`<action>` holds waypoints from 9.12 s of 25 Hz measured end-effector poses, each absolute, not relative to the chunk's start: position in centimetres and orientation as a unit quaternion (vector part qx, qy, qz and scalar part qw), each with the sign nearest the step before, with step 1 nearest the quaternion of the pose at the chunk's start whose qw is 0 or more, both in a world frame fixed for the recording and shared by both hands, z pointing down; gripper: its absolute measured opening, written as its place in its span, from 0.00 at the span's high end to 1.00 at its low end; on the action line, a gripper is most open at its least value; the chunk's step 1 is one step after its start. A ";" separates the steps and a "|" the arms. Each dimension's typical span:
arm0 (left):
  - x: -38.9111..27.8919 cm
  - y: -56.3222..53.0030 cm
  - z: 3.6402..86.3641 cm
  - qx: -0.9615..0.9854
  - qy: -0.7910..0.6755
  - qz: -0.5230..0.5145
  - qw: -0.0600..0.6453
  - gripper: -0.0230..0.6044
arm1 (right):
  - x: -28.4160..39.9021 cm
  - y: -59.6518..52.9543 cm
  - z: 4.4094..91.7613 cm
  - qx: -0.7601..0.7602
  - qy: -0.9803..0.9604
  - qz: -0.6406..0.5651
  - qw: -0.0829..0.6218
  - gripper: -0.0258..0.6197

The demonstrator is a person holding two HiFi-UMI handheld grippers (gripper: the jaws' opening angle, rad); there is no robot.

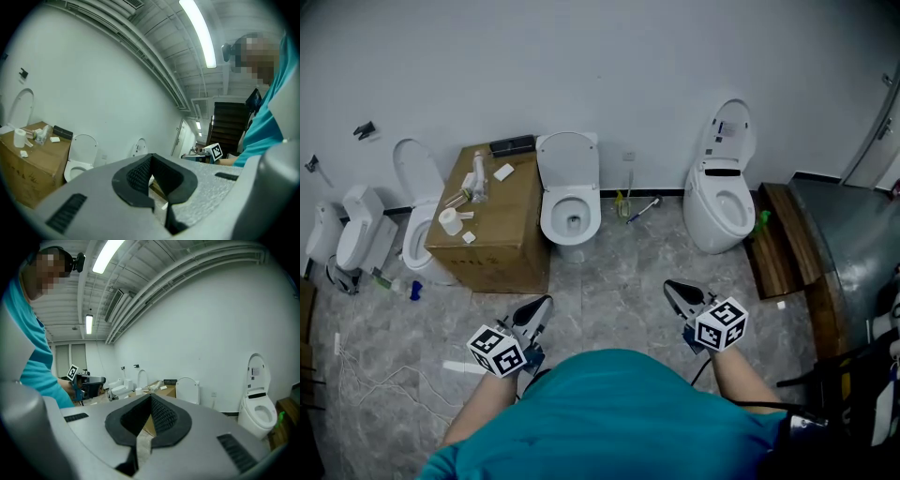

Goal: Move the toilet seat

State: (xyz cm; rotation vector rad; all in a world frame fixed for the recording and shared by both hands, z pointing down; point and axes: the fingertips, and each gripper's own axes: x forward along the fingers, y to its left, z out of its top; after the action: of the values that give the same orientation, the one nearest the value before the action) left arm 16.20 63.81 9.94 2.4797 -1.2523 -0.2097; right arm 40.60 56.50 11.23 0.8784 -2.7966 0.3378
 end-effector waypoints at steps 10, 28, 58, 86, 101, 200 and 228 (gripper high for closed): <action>17.4 60.5 11.2 0.882 -0.424 -0.062 0.193 0.96 | 42.2 54.4 13.1 0.310 -0.936 0.135 0.093 0.96; 2.8 40.8 11.4 0.919 -0.341 -0.053 0.192 0.96 | 27.6 39.1 12.1 0.379 -0.912 0.130 0.086 0.96; -8.1 24.7 14.8 0.869 -0.441 -0.057 0.215 0.96 | 17.0 15.8 15.4 0.286 -0.941 0.156 0.096 0.96; 1.6 2.6 15.7 0.814 -0.530 -0.043 0.233 0.96 | 21.2 -9.7 20.0 0.149 -0.964 0.168 0.143 0.96; -9.1 -2.0 22.9 0.831 -0.472 -0.010 0.294 0.96 | 9.3 -12.1 22.7 0.167 -0.952 0.133 0.219 0.96; -7.0 5.2 58.1 0.732 -0.554 0.130 0.374 0.96 | 7.5 7.8 72.4 -0.305 -0.770 -0.169 0.535 0.60; -7.9 3.9 53.8 0.722 -0.566 0.137 0.373 0.96 | 7.7 6.3 66.5 -0.251 -0.795 -0.197 0.516 0.70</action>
State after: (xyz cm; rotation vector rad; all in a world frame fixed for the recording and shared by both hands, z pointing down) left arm -7.90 3.95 53.81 1.8509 -1.4510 0.3498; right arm 7.68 6.27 66.54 -0.6018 -1.9091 -0.4742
